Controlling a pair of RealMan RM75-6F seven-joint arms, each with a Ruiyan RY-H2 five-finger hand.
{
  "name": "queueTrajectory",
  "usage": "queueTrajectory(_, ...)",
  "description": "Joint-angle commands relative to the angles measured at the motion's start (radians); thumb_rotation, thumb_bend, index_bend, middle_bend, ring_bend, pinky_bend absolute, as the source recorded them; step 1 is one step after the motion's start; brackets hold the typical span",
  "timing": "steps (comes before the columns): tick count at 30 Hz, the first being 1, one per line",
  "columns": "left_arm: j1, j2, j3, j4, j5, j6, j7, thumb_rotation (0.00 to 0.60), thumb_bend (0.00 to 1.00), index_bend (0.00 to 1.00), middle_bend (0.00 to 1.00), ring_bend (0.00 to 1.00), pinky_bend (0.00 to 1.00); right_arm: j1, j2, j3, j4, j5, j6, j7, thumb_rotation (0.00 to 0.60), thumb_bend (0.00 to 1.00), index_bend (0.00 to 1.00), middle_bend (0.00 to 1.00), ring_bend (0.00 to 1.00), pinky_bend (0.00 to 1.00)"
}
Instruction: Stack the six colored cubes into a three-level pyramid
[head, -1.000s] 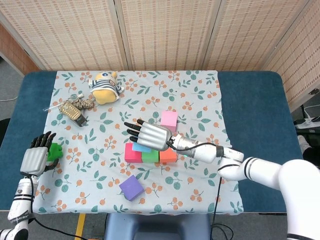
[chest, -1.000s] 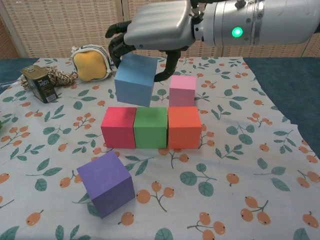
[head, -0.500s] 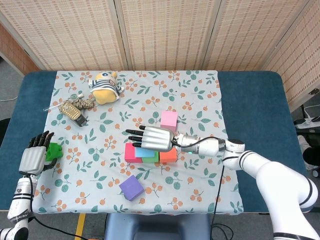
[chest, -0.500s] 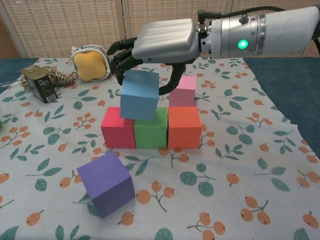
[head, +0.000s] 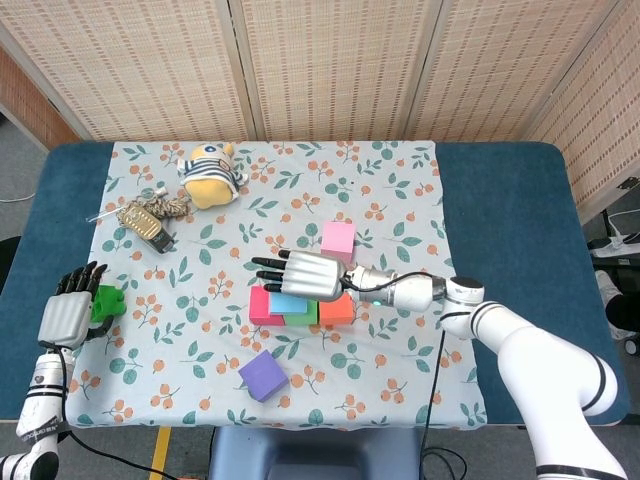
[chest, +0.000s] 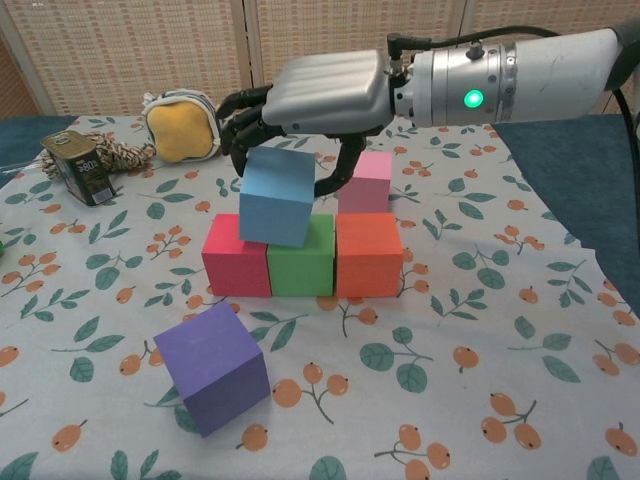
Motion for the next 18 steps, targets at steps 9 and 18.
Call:
queueTrajectory(9, -0.003, -0.004, 0.0, 0.008, -0.004, -0.005, 0.001, 0.6, 0.35, 0.0, 0.0, 0.0, 0.11, 0.008, -0.024, -0.01, 0.031, 0.014, 0.011, 0.034, 0.6, 0.15, 0.24, 0.15, 0.04, 0.41)
queueTrajectory(18, -0.003, -0.004, 0.001, 0.009, -0.003, -0.005, -0.001, 0.6, 0.35, 0.0, 0.0, 0.0, 0.11, 0.004, -0.02, -0.012, 0.03, 0.025, 0.022, 0.028, 0.6, 0.13, 0.18, 0.15, 0.05, 0.41)
